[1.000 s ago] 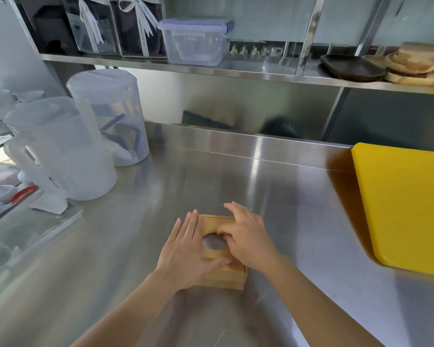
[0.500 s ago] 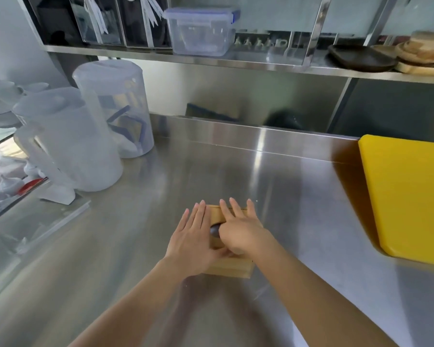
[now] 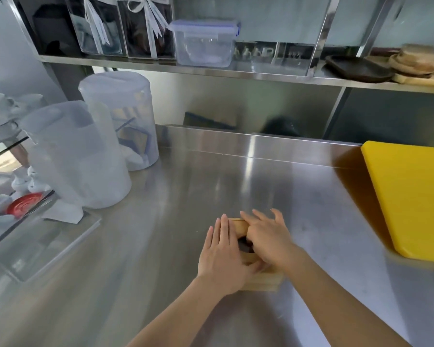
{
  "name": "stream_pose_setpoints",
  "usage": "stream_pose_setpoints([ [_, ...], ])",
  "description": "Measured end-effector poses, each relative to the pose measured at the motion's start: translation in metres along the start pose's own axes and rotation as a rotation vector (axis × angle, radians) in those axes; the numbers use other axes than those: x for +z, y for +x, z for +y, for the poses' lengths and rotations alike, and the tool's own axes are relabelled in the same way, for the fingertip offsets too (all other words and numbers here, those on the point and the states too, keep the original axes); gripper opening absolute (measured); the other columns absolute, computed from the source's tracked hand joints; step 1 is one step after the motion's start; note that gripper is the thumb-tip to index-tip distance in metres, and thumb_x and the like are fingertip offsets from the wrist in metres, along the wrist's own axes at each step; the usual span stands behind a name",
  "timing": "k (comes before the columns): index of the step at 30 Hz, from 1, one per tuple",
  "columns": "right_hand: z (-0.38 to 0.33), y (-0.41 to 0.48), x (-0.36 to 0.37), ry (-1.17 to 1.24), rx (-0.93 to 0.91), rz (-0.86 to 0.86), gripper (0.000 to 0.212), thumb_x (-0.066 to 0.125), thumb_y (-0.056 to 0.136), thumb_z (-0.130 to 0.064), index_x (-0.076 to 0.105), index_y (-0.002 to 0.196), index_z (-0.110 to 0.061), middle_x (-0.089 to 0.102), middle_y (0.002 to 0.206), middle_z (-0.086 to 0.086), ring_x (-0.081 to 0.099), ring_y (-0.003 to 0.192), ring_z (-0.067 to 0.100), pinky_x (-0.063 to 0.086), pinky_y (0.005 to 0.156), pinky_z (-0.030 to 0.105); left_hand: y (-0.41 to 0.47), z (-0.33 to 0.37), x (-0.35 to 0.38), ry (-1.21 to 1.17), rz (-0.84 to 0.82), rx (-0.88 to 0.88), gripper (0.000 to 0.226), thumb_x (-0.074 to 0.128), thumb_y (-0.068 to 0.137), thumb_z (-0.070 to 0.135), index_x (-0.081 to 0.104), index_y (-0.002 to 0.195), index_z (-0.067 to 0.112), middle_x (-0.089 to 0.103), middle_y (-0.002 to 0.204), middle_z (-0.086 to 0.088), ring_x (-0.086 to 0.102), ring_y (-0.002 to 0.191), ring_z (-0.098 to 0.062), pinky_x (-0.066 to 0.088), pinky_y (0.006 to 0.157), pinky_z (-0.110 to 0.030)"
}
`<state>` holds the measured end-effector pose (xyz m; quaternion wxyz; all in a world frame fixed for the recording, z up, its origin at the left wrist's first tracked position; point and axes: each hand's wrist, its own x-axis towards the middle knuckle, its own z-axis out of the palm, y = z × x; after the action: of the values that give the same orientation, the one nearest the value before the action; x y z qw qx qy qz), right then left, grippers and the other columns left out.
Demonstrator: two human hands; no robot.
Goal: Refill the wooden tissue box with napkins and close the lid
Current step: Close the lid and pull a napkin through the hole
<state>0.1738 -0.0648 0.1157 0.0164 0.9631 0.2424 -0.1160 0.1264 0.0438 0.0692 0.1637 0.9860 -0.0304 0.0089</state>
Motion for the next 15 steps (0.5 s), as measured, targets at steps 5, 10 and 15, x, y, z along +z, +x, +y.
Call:
stream_pose_setpoints([
  [5,-0.0035,0.0024,0.0009,-0.029,0.032,-0.051,0.031,0.043,0.094,-0.034,0.069,0.104,-0.022,0.012,0.16,-0.002,0.008,0.147,0.024,0.001,0.116,0.056,0.0012,-0.0021,0.0015,0.013,0.02,0.022,0.131,-0.001,0.052,0.092,-0.002,0.145,0.001,-0.002,0.157,-0.014,-0.003,0.144,-0.023,-0.008,0.113,-0.031],
  [10,-0.0043,0.0005,0.003,-0.015,0.032,0.011,0.027,0.046,0.092,-0.024,0.07,0.102,-0.018,0.025,0.156,-0.001,0.013,0.146,0.023,0.004,0.115,0.054,0.0029,-0.005,0.0024,0.024,-0.031,0.029,0.13,0.01,0.052,0.093,-0.005,0.146,0.004,-0.007,0.157,-0.011,-0.006,0.144,-0.02,-0.006,0.114,-0.031],
  [15,0.0013,-0.0011,0.0086,0.0,0.008,0.074,0.023,0.049,0.088,-0.013,0.072,0.091,-0.015,0.036,0.147,-0.001,0.017,0.143,0.023,0.008,0.113,0.052,0.0024,-0.0025,0.0002,-0.028,-0.063,0.015,0.132,0.012,0.048,0.093,-0.007,0.146,0.007,-0.008,0.157,-0.006,-0.006,0.144,-0.016,-0.003,0.116,-0.032],
])
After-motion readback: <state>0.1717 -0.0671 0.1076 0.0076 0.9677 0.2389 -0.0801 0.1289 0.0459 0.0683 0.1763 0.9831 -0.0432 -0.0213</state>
